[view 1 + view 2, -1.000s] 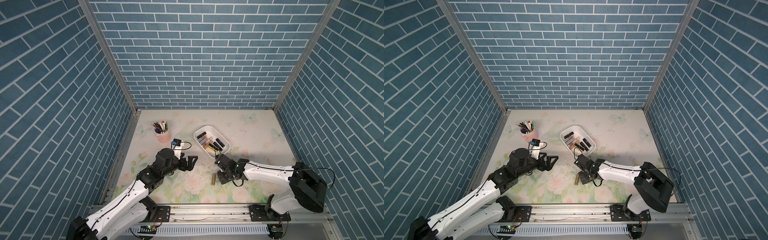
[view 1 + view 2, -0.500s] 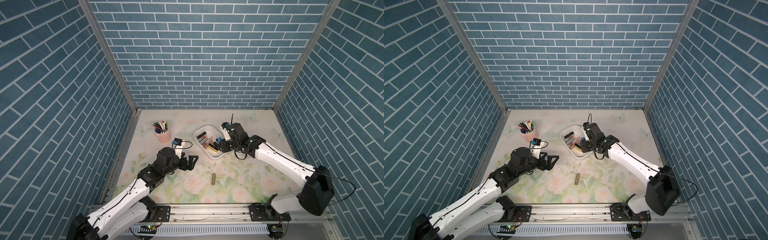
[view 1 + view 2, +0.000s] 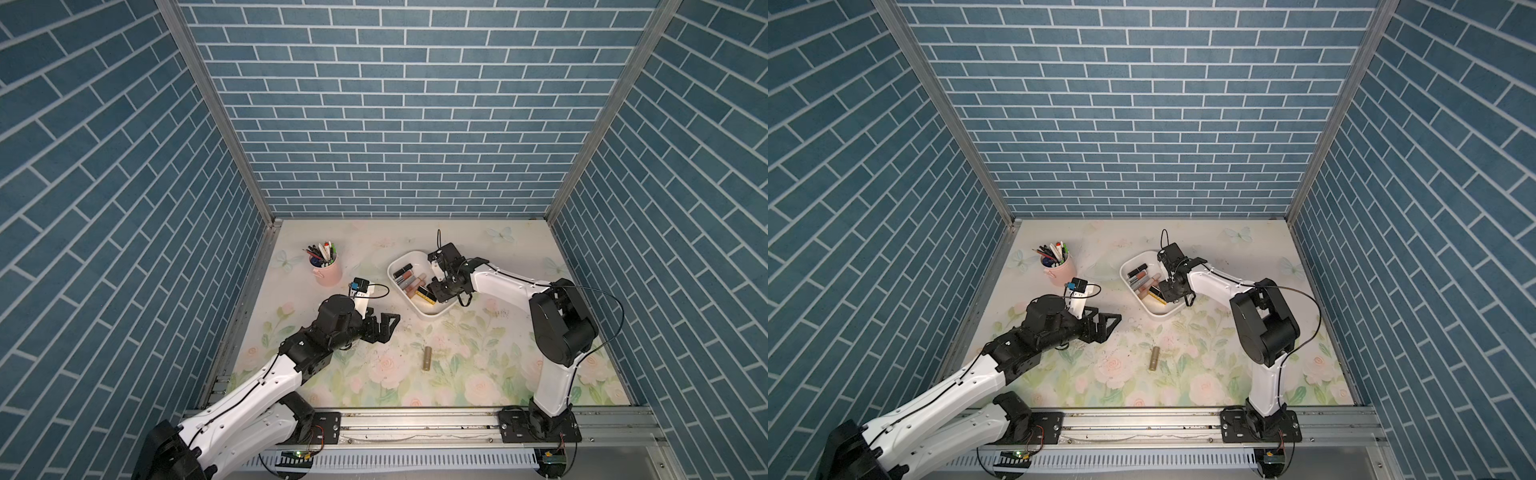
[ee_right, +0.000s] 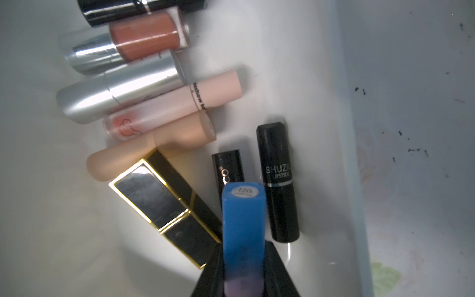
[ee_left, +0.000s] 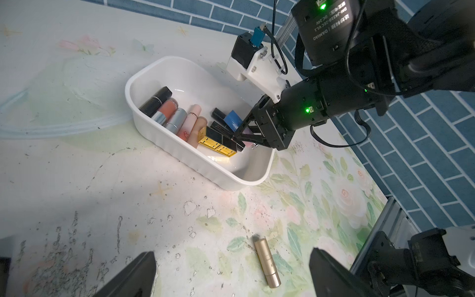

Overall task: Put the lipstick into the storage box
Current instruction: Place the lipstick in the storage box.

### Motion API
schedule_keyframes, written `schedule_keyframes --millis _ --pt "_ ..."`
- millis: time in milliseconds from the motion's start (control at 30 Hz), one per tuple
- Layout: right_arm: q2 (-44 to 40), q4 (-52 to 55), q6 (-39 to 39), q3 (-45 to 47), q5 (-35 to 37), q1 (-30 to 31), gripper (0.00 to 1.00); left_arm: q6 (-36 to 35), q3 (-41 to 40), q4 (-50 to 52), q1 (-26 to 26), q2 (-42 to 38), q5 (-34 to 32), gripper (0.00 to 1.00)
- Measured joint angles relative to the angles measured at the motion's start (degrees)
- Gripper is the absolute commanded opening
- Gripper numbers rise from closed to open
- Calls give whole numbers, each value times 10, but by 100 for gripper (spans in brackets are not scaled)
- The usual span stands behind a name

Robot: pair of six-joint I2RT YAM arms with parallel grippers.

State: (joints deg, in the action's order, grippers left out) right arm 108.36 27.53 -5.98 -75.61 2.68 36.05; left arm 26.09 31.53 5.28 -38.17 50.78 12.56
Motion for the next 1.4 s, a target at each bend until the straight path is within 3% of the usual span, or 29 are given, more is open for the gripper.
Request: schedule_keyframes --millis 833,1133,1400 --pt "-2 0 14 -9 -3 -5 43 1 0 0 -1 6 -8 100" --pt "-196 -21 -56 53 -69 11 58 14 0 -24 -1 0 -23 100" --pt "-268 -24 -145 166 -80 116 71 28 -8 -45 -1 -35 -45 100"
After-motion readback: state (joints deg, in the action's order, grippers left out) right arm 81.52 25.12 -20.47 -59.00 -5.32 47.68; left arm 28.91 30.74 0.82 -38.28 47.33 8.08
